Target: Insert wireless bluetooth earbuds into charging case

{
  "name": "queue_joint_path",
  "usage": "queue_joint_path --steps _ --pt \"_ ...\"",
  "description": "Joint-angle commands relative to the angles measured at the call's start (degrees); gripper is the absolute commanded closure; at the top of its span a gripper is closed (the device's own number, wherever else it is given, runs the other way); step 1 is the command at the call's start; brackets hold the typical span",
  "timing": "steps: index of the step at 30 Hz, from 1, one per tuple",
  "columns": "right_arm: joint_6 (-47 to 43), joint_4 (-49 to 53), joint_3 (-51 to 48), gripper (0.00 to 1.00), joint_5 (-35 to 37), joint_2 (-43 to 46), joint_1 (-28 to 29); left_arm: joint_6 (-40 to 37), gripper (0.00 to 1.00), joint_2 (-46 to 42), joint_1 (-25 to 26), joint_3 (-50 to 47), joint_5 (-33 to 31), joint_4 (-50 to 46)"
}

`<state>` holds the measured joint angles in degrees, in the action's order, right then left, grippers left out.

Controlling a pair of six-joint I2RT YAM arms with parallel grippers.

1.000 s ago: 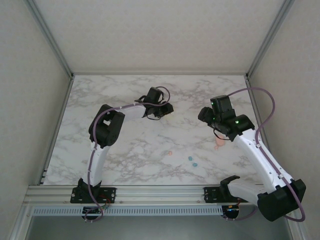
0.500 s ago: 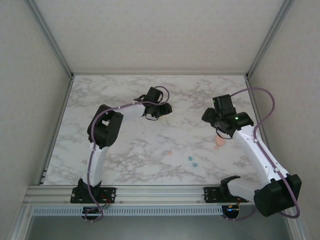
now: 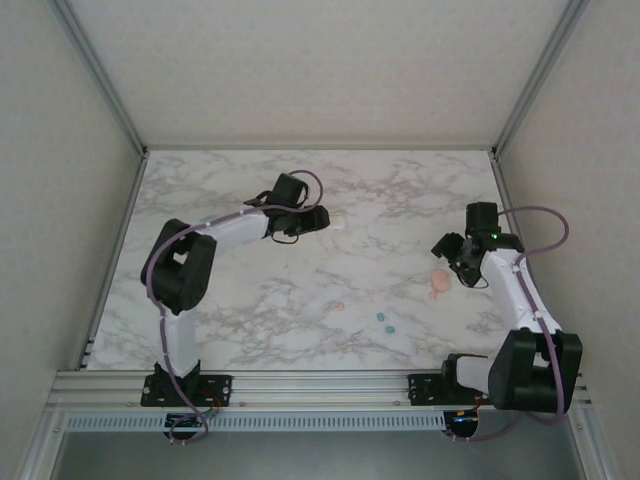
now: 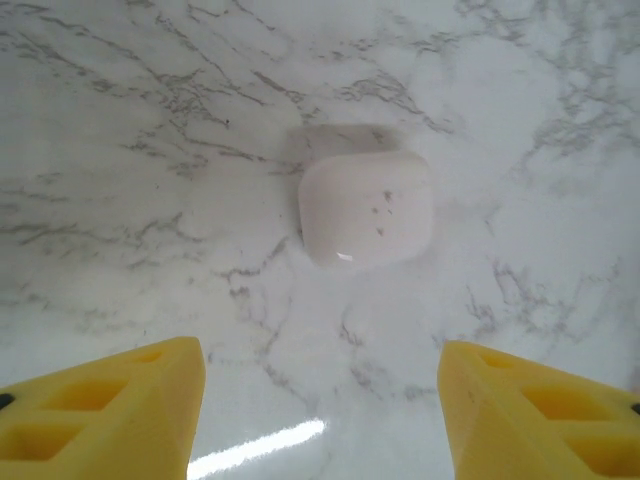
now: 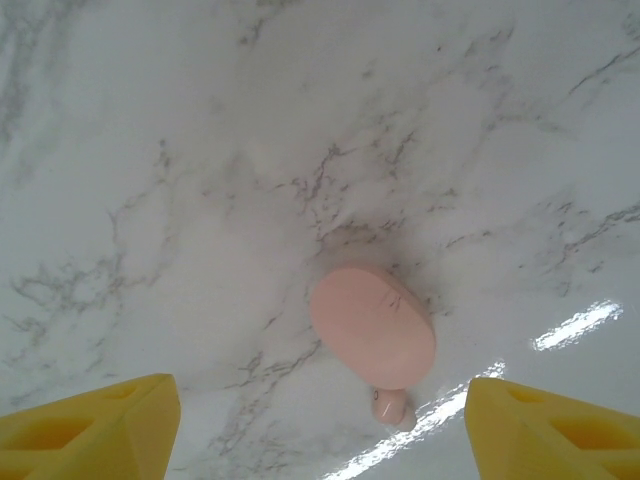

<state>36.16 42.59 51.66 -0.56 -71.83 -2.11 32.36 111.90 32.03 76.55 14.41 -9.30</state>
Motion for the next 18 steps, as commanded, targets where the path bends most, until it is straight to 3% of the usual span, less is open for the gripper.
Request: queue_joint_path --steps 1,9,18 --pt "-4.18 0.95 0.09 0.25 -1.15 -4.18 -0.1 -2.33 0.37 -6.41 -0.35 -3.99 -1.63 4.52" --pt "-6.84 -0.19 -0.01 0.24 -2.28 -10.22 -0.12 -4.86 0.37 -16.01 -0.85 -9.98 -5.17 8.09" --pt "-12.44 -0.98 0.77 0.24 -2.62 -16.11 0.0 -4.12 0.37 -18.28 -1.61 -12.57 -5.04 10.52"
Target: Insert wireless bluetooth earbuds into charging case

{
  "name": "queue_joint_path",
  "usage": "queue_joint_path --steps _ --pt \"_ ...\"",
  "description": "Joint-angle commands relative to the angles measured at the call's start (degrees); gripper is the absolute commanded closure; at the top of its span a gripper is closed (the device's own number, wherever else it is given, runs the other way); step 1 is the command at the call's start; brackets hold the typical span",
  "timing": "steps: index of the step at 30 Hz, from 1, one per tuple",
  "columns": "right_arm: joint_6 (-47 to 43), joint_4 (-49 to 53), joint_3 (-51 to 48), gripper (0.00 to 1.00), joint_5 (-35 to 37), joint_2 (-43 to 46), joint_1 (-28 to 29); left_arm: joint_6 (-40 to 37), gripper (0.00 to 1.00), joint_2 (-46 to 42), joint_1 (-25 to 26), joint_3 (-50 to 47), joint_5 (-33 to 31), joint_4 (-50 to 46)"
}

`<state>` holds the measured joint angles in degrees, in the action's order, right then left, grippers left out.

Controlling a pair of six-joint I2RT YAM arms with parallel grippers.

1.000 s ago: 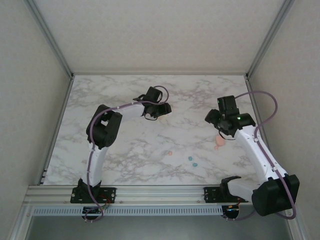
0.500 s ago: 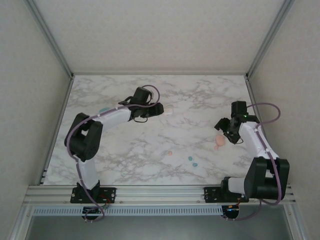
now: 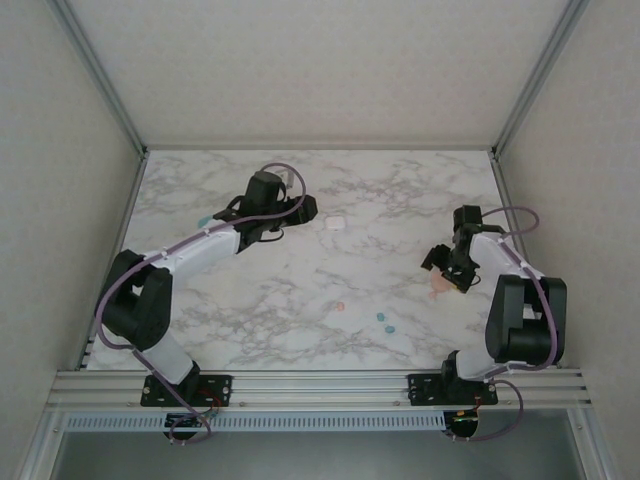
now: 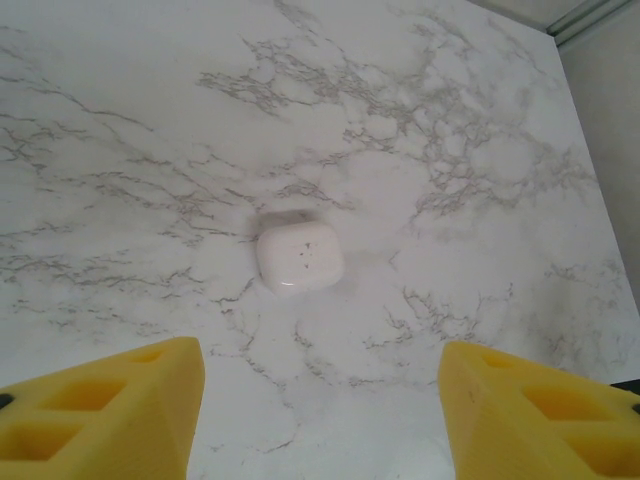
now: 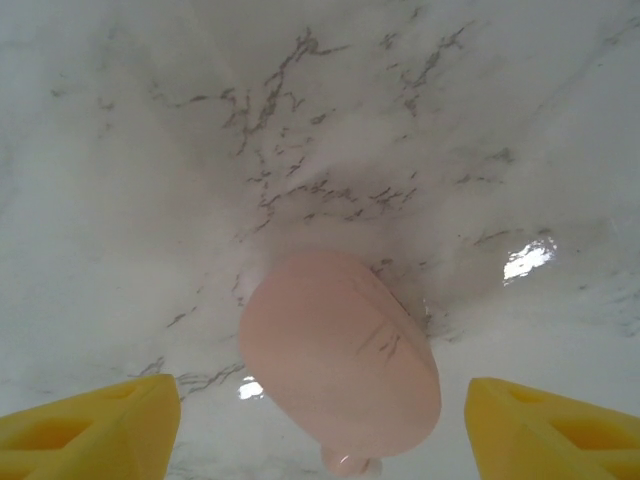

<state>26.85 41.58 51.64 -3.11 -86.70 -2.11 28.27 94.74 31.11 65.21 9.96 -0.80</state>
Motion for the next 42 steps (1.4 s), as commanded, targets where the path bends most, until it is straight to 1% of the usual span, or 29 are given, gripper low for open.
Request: queue_joint_path --steps 1,5,12,16,20,23,25,28,31,32,35,36,40,42 --pt "-3.51 -0.09 0.76 0.24 -0.03 -1.64 0.0 0.1 0.37 -0.99 -0.7 -1.23 -0.34 2.11" --pt "-5.13 -0.1 0.54 0.26 -1.52 -3.11 0.47 0.56 0.37 -0.61 -0.79 -1.16 0.13 2.72" --pt "-5.16 0.15 0.56 0.31 -1.33 -3.08 3.16 0.64 0.37 0.5 -0.86 -0.43 0.74 2.37" --pt "-5.34 0.86 1.57 0.33 1.3 -4.12 4.8 0.73 0.37 0.79 -0.88 -0.43 0.81 2.38" --pt "-5.86 1.47 2.97 0.35 2.46 -5.47 6.22 0.68 0.38 0.67 -0.97 -0.52 0.81 2.06" --pt "-5.25 2.19 3.9 0.36 6.44 -6.09 7.16 0.65 0.38 0.47 -1.05 -0.78 0.68 1.85" --pt "-4.95 2.19 4.24 0.37 7.79 -6.41 7.16 0.64 0.38 0.25 -1.14 -0.87 0.59 1.86" --pt "-5.08 1.84 4.39 0.41 8.73 -6.93 7.27 0.7 0.38 0.25 -1.22 -0.96 0.59 1.77" --pt "-5.55 1.7 4.39 0.44 8.38 -7.73 7.28 0.73 0.38 0.27 -1.23 -1.05 0.55 1.85" --pt "-5.73 1.63 4.31 0.47 8.32 -7.92 7.37 0.75 0.38 0.26 -1.23 -0.97 0.53 1.86" --pt "-6.05 1.66 4.22 0.49 7.91 -7.98 7.45 0.73 0.38 0.24 -1.23 -0.96 0.59 1.76" --pt "-6.33 1.49 4.22 0.52 7.42 -7.87 7.55 0.74 0.38 0.19 -1.27 -0.96 0.55 1.76" --pt "-6.93 0.63 4.99 0.59 4.22 -7.69 8.66 0.82 0.38 0.1 -1.32 -1.05 0.28 1.68" --pt "-6.48 0.45 6.15 0.59 2.77 -8.12 10.43 0.9 0.38 -0.22 -1.32 -1.22 -0.06 1.75"
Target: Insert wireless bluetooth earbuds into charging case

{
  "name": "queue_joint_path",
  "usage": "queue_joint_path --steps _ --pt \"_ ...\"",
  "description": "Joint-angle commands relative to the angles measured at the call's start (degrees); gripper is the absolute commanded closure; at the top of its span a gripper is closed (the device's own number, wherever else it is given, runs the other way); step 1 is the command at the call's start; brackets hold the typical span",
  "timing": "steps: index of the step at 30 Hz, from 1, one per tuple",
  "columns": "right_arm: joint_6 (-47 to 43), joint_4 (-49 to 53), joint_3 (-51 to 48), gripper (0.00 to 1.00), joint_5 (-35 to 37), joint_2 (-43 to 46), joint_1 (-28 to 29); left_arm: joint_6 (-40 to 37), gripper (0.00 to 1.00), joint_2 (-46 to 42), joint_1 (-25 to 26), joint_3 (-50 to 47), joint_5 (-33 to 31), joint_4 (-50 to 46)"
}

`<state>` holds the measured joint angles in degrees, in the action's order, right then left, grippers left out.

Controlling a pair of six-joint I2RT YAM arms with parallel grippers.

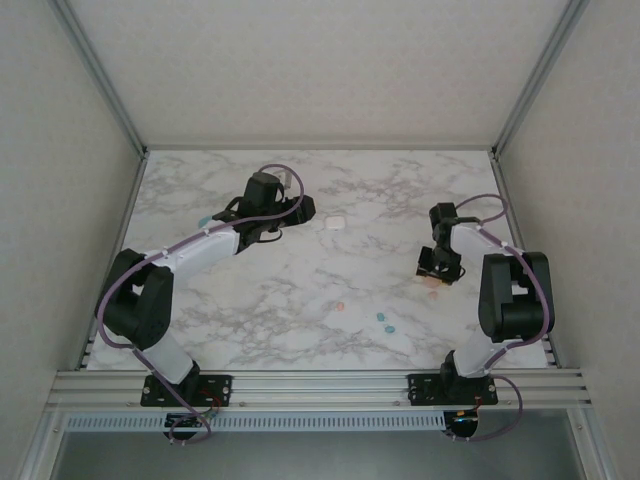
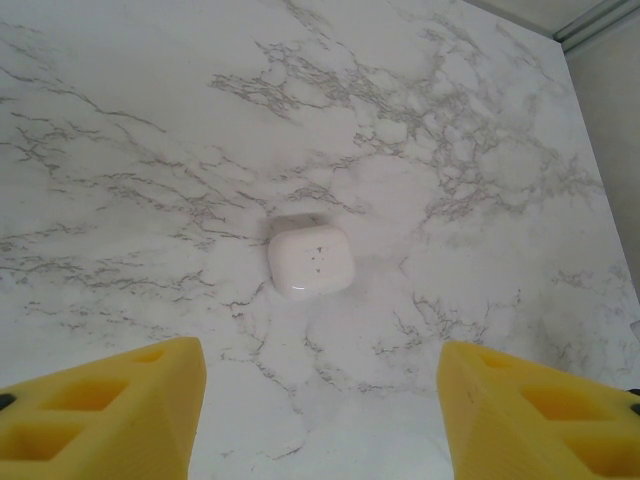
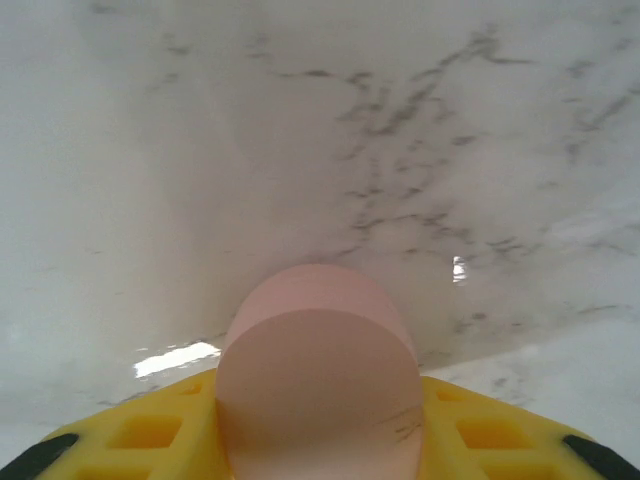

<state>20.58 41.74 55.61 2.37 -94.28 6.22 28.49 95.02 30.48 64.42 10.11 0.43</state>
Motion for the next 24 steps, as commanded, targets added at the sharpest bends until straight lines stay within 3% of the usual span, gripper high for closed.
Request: queue_joint_path --steps 1,14,20,24 --pt "-0.1 0.28 2.96 0.59 -3.11 -0.94 3.57 0.69 0.38 -0.67 -0.68 -0.59 -0.62 0.45" --pt "1.47 2.39 17.31 0.56 2.02 -14.87 23.4 1.21 0.38 -9.81 -2.69 -6.97 -9.59 -0.39" --pt "-4.24 0.4 18.22 0.52 0.8 -15.46 28.86 0.96 0.38 -13.14 -3.87 -9.11 -11.11 -0.6" --pt "-6.48 -0.53 17.07 0.43 1.49 -14.59 29.93 0.78 0.38 -13.72 -4.2 -9.51 -11.16 -0.51"
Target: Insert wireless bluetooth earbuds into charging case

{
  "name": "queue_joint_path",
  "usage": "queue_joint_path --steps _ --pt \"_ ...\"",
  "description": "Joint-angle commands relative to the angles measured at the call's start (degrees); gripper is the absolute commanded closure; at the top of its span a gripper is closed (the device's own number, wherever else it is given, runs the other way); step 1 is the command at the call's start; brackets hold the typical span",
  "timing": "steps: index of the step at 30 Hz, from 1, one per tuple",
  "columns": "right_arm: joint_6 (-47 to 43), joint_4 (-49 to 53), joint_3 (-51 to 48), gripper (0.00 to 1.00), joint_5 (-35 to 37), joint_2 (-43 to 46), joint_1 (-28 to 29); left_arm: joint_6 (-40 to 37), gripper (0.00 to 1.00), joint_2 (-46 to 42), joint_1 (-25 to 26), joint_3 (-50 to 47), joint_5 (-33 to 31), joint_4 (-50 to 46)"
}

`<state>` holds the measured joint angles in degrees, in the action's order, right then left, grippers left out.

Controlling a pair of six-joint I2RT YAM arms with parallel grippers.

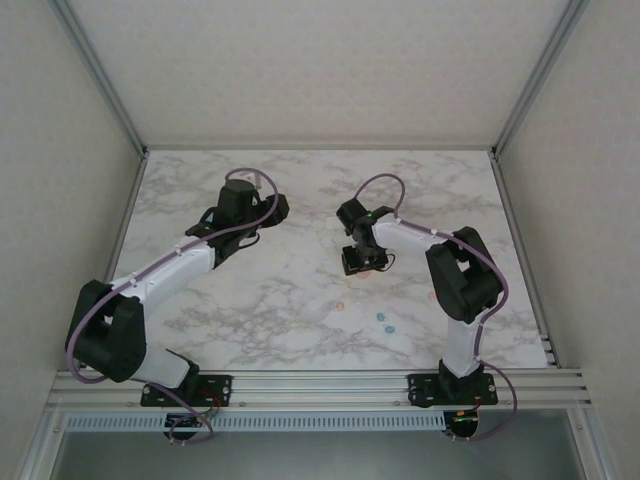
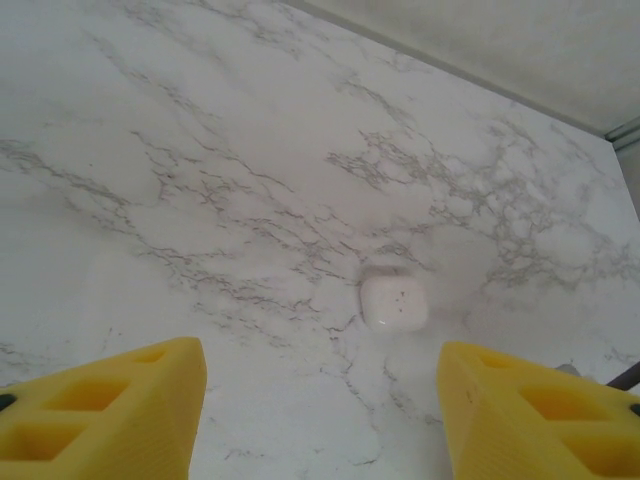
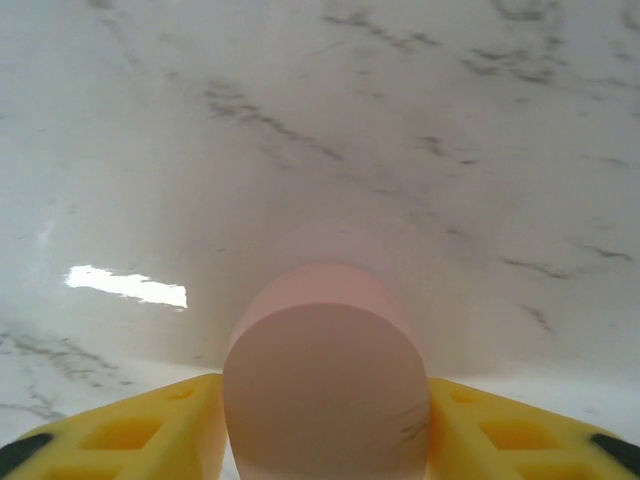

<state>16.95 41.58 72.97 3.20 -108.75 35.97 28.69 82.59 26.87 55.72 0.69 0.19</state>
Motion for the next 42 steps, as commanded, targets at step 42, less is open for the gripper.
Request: queue_joint_path --steps 42 --pt "-29.1 -39.58 -22.97 0.59 -17.97 37.21 0.84 -0.77 0.38 -5.86 -0.84 0.07 28.08 6.42"
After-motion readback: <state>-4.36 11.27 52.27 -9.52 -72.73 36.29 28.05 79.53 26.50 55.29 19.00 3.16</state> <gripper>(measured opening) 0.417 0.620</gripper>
